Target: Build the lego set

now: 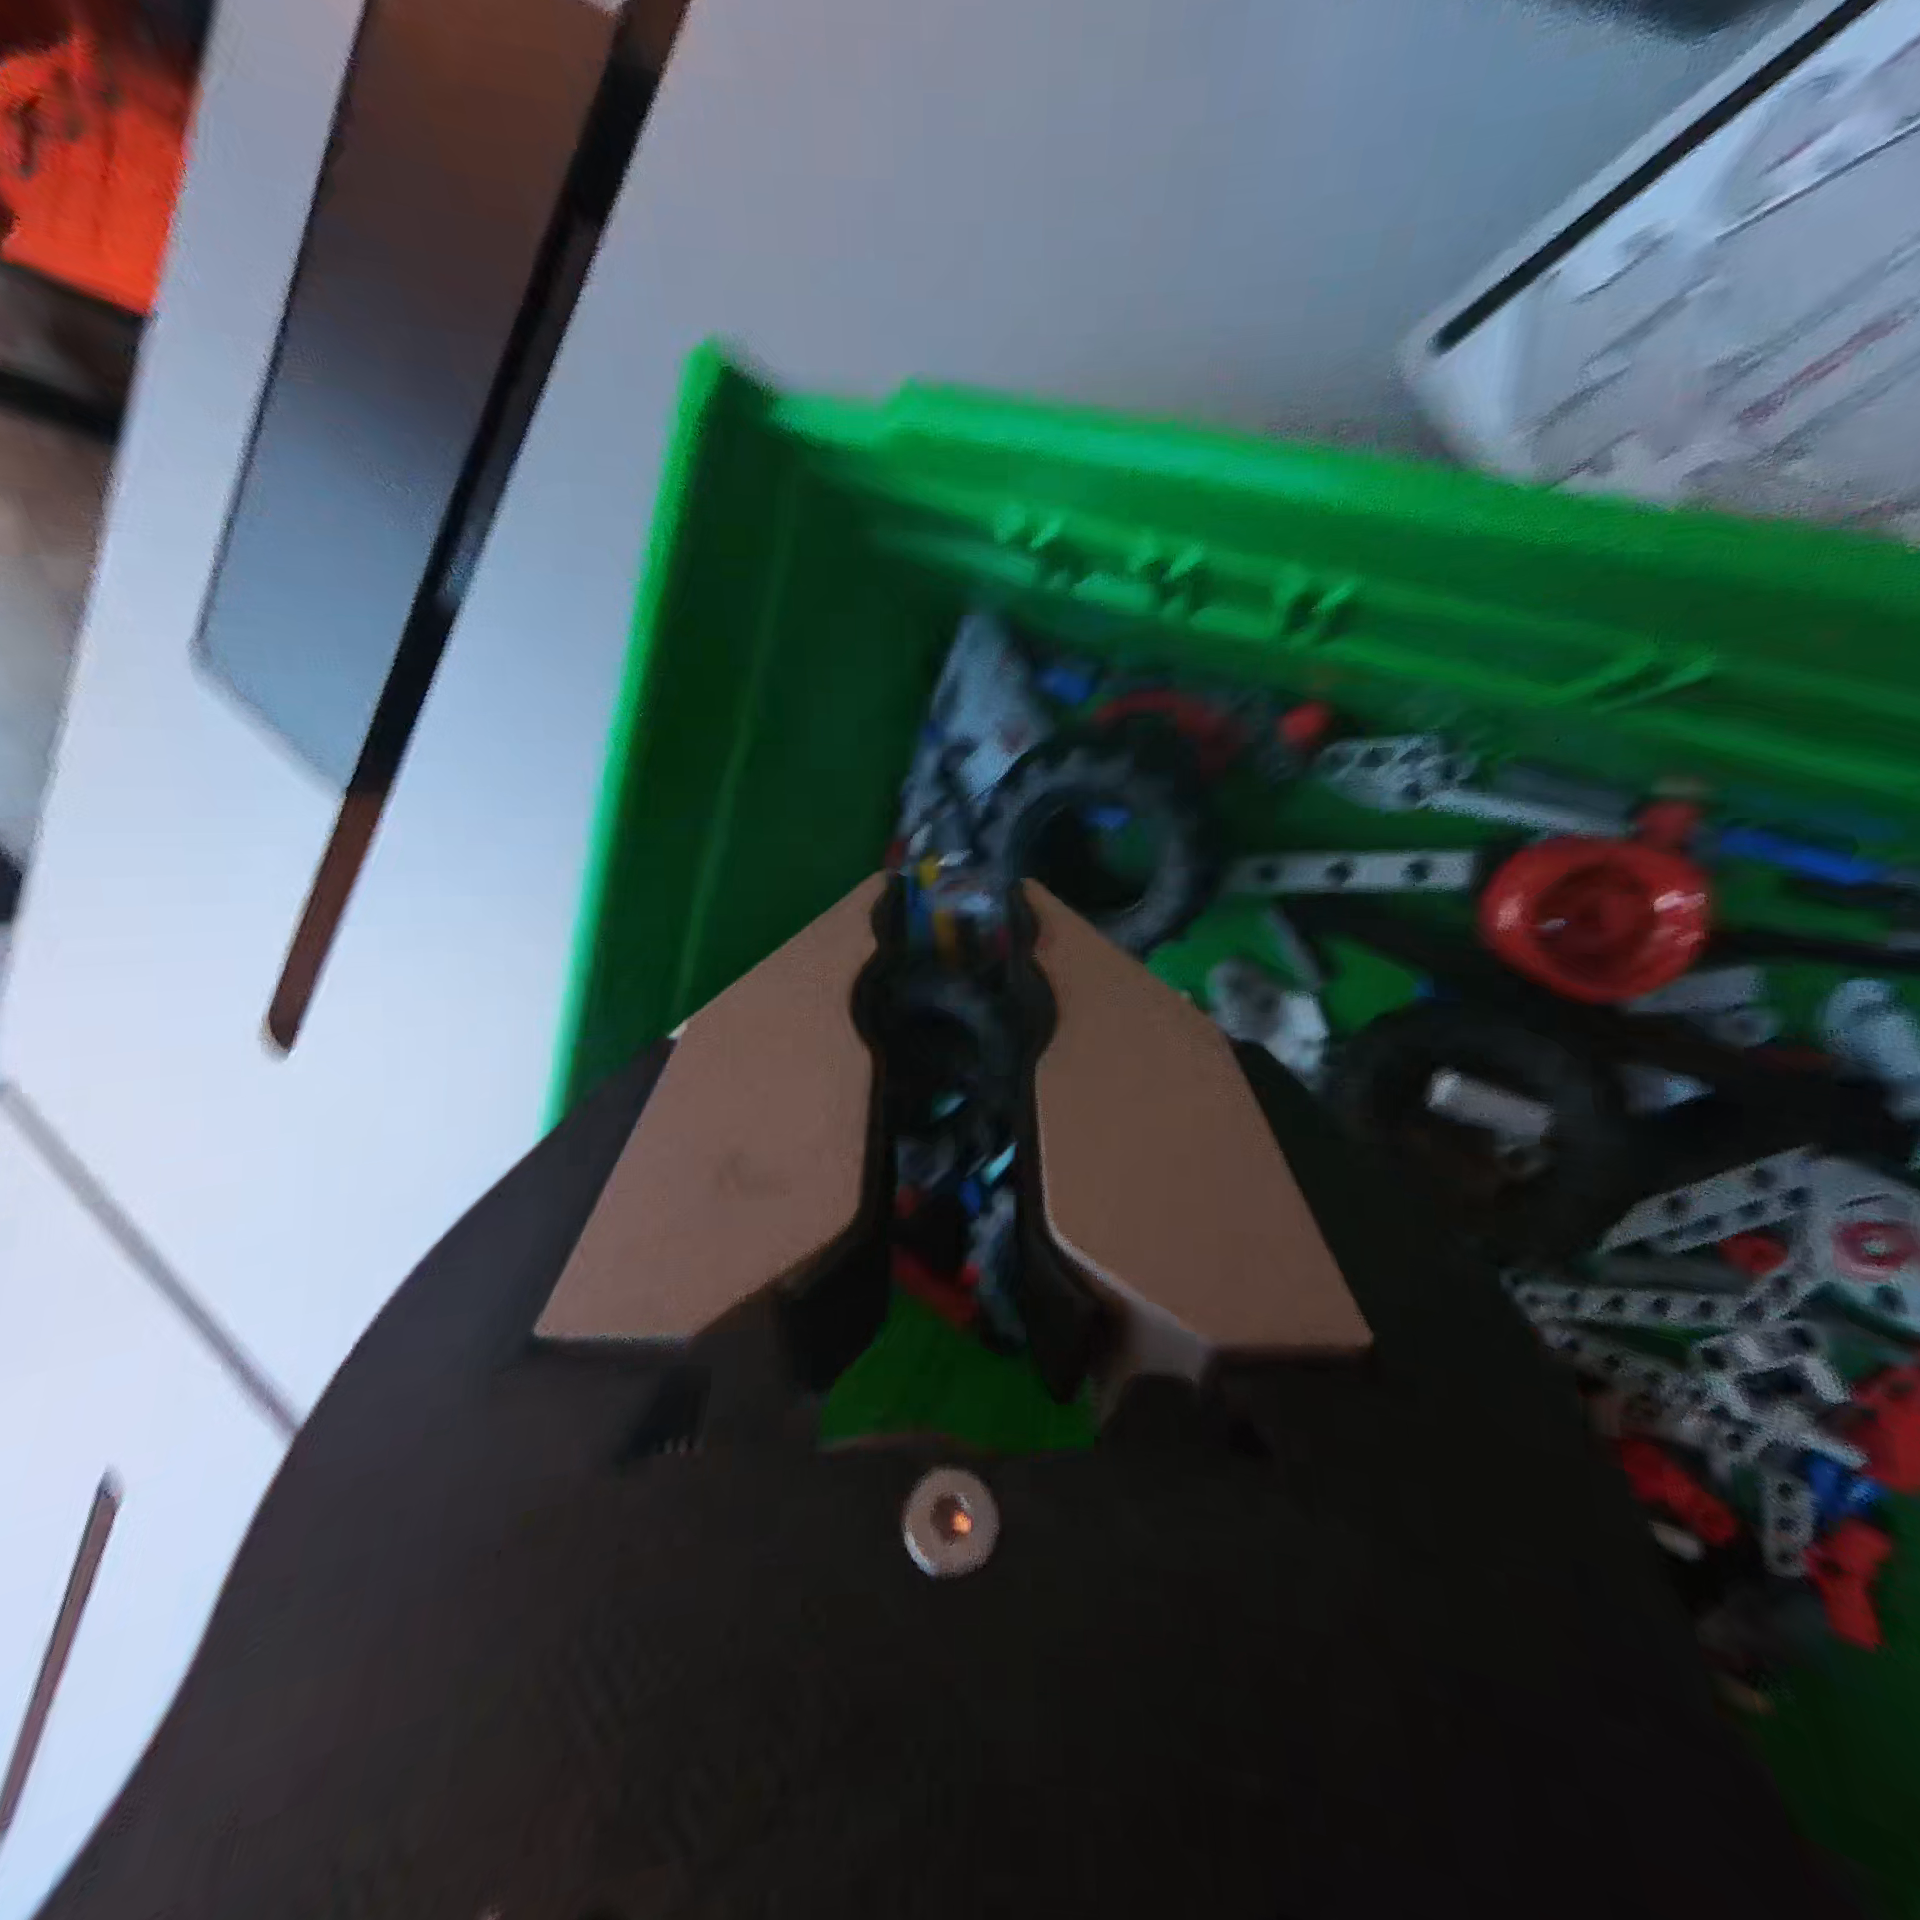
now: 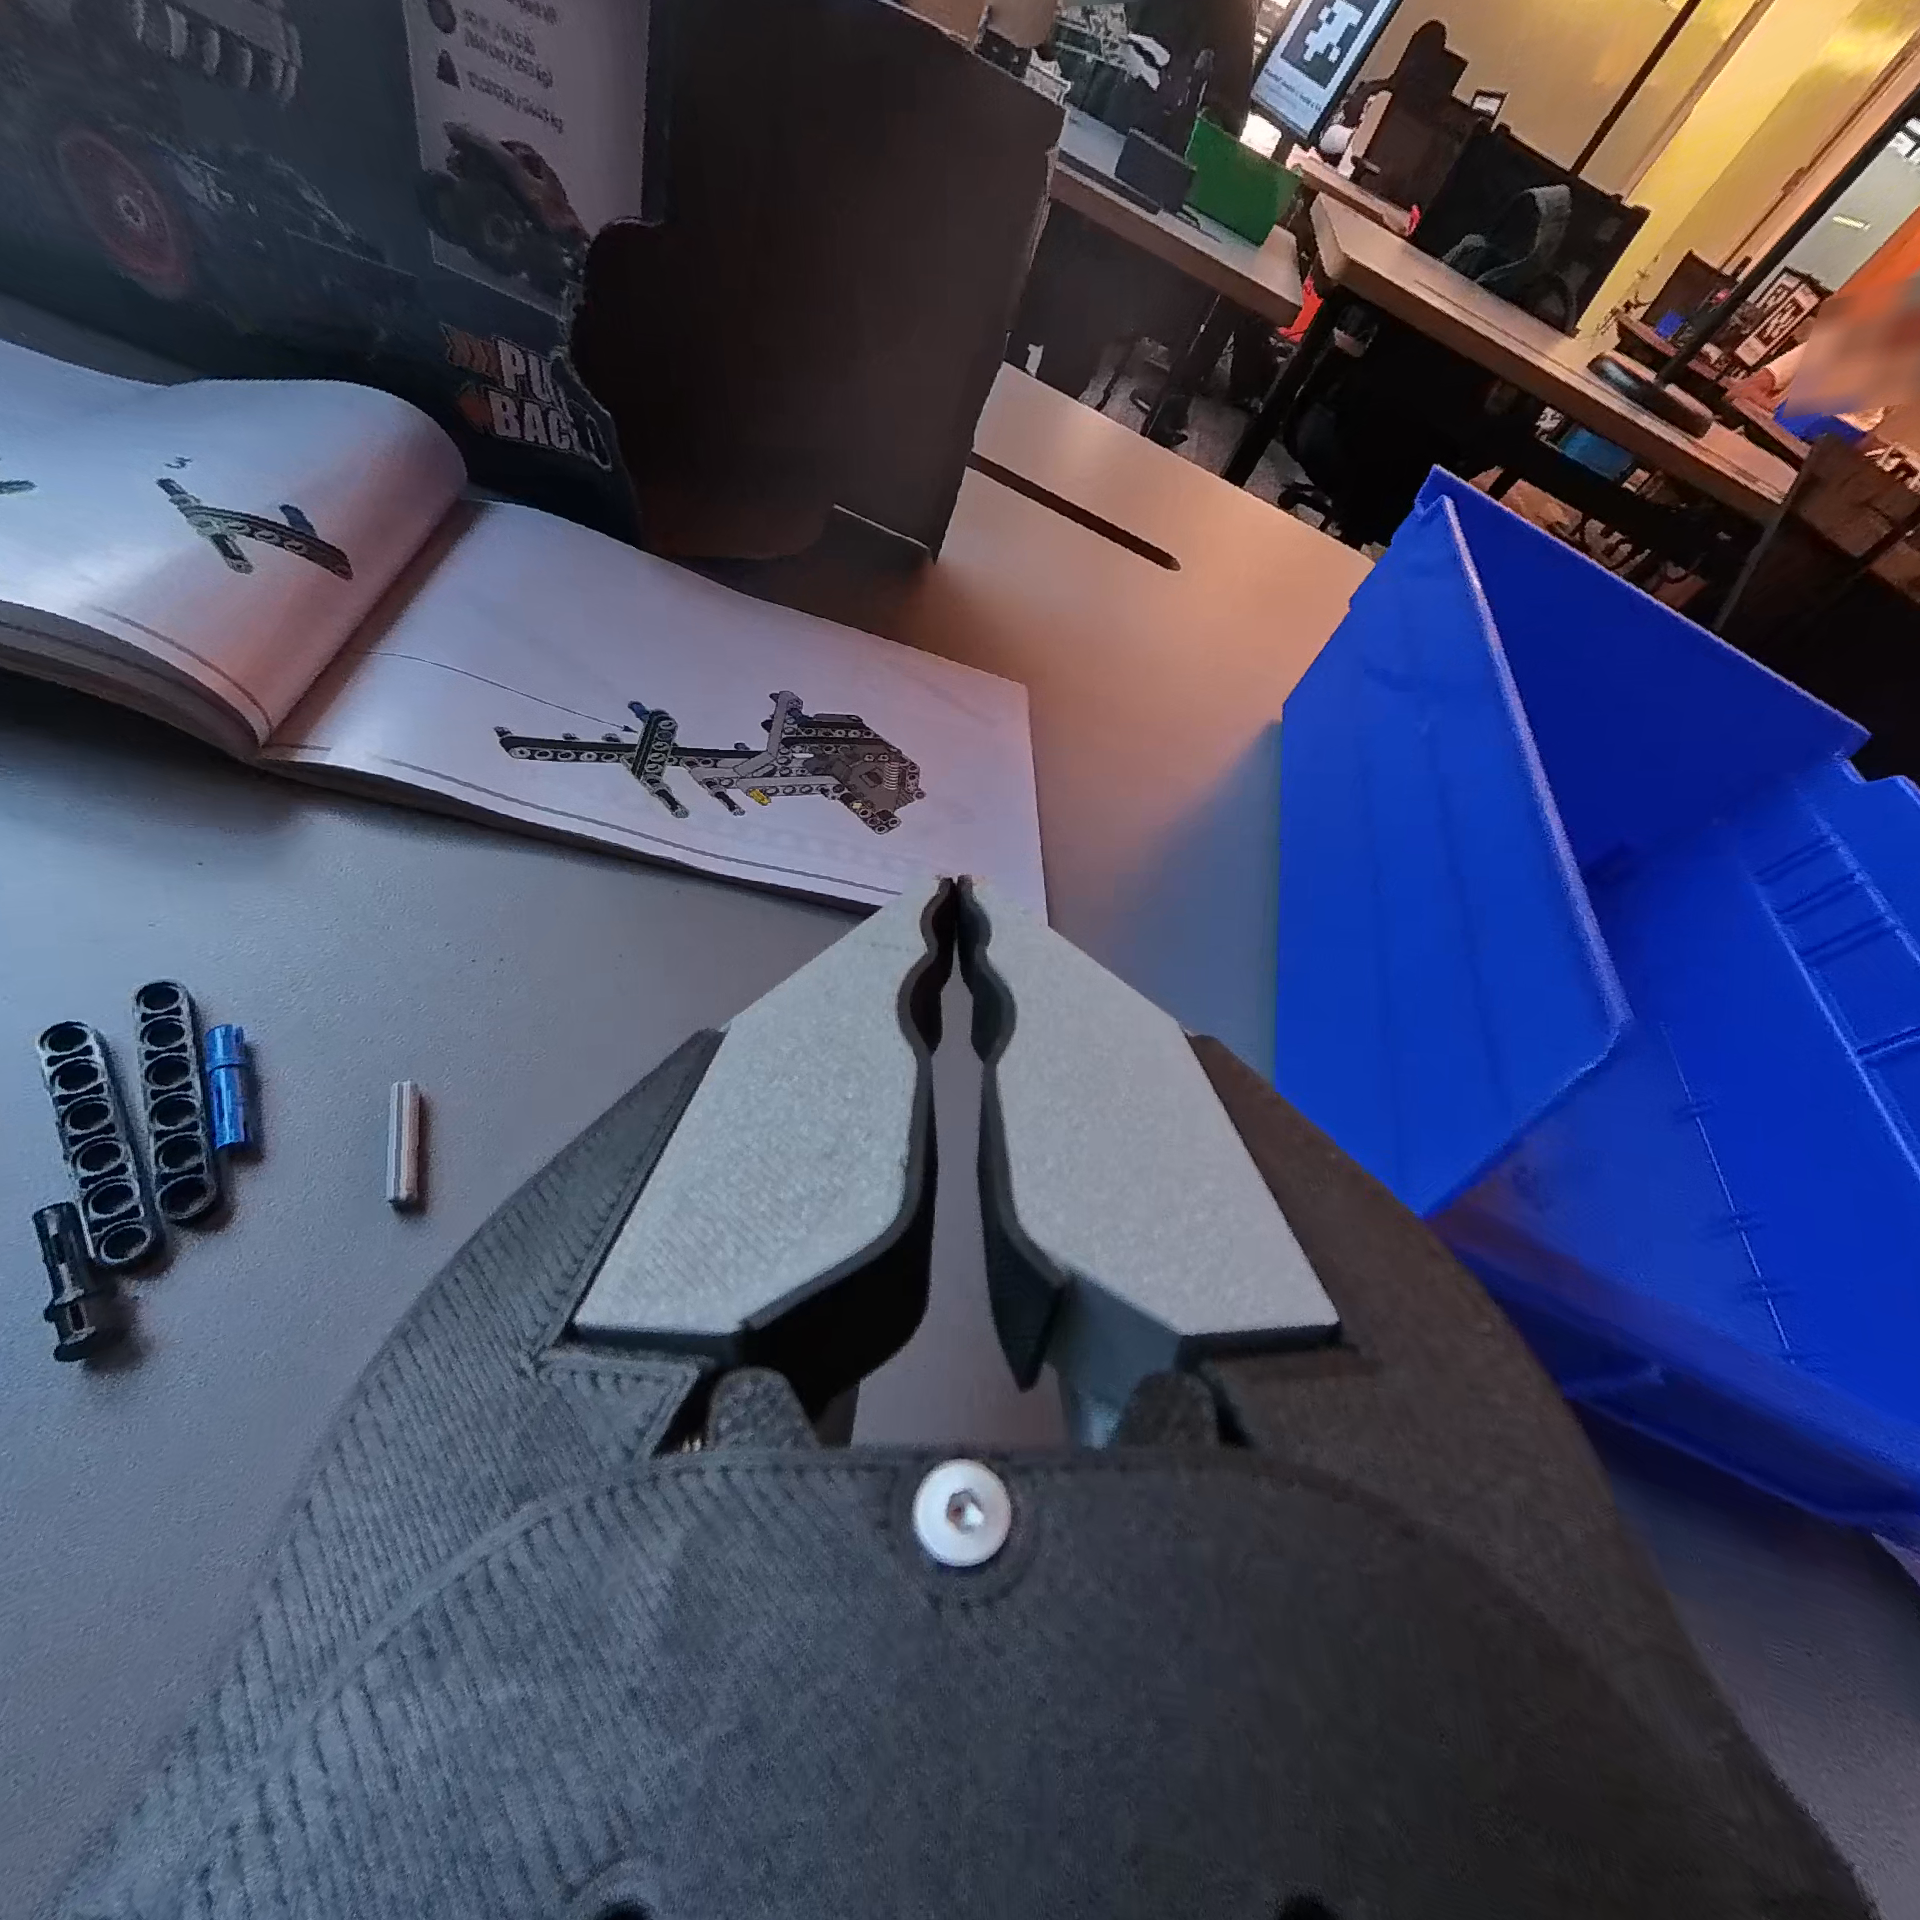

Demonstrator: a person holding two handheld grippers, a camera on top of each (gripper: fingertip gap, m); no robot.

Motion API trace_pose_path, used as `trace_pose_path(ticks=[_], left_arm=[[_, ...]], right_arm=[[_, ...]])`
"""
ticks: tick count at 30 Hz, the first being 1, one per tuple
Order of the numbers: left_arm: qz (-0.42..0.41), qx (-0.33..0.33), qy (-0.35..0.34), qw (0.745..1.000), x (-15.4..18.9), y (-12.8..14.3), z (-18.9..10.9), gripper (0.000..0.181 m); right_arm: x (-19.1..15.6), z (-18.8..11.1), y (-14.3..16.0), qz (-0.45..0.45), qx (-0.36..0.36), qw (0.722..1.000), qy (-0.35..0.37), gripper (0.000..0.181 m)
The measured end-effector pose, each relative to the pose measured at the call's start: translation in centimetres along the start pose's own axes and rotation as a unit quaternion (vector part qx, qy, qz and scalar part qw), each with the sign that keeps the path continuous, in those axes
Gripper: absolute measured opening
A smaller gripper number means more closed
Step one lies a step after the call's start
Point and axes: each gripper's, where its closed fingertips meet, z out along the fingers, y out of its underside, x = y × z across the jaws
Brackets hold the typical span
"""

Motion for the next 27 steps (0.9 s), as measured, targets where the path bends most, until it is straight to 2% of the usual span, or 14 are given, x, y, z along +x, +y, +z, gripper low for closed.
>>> trace_pose_path(ticks=[3,7,10,12,14,16,21,23,25,27], left_arm=[[0.02,0.001,0.013,1.0,2.1,-1.1,2.0,0.016],[0.043,-0.02,0.039,0.998,3.8,-0.4,3.5,0.008],[0.04,-0.108,0.04,0.993,3.2,3.0,3.7,0.0],[0.013,-0.123,0.024,0.992,2.2,3.5,2.8,0.0],[0.011,-0.093,0.042,0.995,2.6,2.6,2.1,0.015],[0.038,-0.047,0.127,0.99,5.4,1.3,0.8,0.028],[0.085,-0.046,0.23,0.968,9.4,2.2,-1.6,0.06],[0.113,-0.072,0.242,0.961,10.3,3.4,-1.5,0.061],[0.122,-0.12,0.266,0.949,11.3,5.3,-1.1,0.073],[0.115,-0.19,0.237,0.946,10.4,7.3,-0.1,0.08]], right_arm=[[0.0,0.0,0.0,-0.001,0.0,1.0,0.0,0.0],[-0.1,0.0,0.0,-0.002,-0.002,1.0,-0.002,0.0],[-0.1,0.1,0.1,-0.003,-0.003,1.0,-0.003,0.0],[-0.2,0.1,0.1,-0.003,-0.004,1.0,-0.005,0.0],[-0.2,0.1,0.1,-0.002,-0.003,1.0,-0.007,0.0],[-0.2,0.1,0.1,0.0,-0.003,1.0,-0.009,0.0],[-0.3,0.2,0.1,-0.002,-0.005,1.0,-0.011,0.0],[-0.3,0.2,0.1,-0.003,-0.005,1.0,-0.01,0.0],[-0.3,0.2,0.1,-0.003,-0.005,1.0,-0.009,0.0],[-0.2,0.1,0.1,-0.002,-0.004,1.0,-0.009,0.0]])
